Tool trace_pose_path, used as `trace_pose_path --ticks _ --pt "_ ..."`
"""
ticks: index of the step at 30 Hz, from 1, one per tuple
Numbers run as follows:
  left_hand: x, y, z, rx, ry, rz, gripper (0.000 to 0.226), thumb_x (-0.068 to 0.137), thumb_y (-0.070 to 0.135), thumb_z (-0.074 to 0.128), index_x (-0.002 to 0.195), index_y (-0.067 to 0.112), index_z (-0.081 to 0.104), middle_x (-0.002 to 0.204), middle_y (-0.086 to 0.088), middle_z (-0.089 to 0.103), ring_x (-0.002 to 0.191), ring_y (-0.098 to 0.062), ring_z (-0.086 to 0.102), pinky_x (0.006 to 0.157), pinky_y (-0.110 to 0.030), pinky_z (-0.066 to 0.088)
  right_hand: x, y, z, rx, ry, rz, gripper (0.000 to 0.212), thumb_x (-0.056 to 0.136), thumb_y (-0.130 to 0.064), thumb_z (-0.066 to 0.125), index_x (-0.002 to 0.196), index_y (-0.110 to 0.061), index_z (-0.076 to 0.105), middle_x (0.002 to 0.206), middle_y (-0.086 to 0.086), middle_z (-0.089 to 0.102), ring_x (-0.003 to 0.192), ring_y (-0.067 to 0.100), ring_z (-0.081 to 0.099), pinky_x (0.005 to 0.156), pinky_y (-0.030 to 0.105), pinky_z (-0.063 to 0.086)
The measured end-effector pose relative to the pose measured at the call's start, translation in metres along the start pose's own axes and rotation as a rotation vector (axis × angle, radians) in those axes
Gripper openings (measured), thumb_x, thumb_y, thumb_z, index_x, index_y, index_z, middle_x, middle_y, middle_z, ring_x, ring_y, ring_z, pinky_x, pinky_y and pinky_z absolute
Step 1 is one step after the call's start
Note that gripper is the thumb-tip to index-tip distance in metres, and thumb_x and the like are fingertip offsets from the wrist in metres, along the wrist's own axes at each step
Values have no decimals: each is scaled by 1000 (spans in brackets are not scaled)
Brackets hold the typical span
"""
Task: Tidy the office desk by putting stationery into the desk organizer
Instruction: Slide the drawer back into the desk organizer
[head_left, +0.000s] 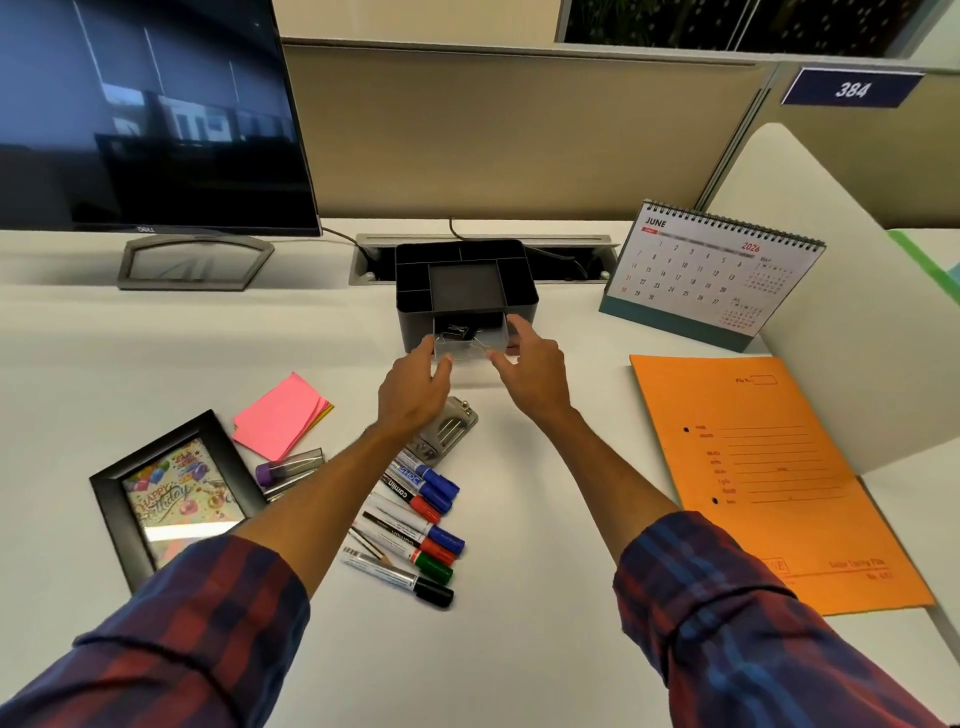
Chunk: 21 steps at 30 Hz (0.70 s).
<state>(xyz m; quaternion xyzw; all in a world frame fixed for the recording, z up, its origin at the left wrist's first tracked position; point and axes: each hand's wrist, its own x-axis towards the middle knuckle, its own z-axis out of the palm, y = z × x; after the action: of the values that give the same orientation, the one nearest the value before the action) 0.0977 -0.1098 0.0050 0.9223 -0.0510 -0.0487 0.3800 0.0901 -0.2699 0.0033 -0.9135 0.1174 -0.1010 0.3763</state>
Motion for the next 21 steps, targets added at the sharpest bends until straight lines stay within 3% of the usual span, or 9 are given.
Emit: trace_pose_path --ticks 3,7,11,15,21 --pt "14 -3 -9 1 68 46 42 100 36 48 134 10 50 125 -10 65 110 -29 63 91 -37 47 11 -2 -3 -86 -1 -43 70 91 -25 66 150 -16 29 113 10 69 96 25 68 92 35 52" --pt "29 -1 -19 21 142 54 46 95 29 61 132 12 41 105 -6 72 83 -21 64 74 -29 43 25 0 -3 -174 -19 -59 74 91 -27 66 151 -15 25 104 9 71 88 23 69 90 36 53" --pt "43 -1 -18 85 106 84 68 93 31 63 149 15 28 106 -5 72 92 -26 68 84 -37 51 37 1 -5 -249 -50 -49 68 92 -34 63 148 -12 33 103 8 70 90 24 68 86 36 53" --pt "51 -2 -17 175 112 112 48 95 35 59 136 13 50 109 -7 71 98 -29 66 83 -37 49 46 -1 -12 -372 -17 -86 51 90 -40 63 132 -13 52 106 7 70 94 25 67 82 34 52" --pt "57 -3 -20 290 150 153 37 97 39 55 119 10 60 101 -9 72 90 -28 66 70 -27 38 58 -2 -11 -421 13 -101 44 89 -45 62 122 -16 60 101 6 71 90 23 67 80 30 50"
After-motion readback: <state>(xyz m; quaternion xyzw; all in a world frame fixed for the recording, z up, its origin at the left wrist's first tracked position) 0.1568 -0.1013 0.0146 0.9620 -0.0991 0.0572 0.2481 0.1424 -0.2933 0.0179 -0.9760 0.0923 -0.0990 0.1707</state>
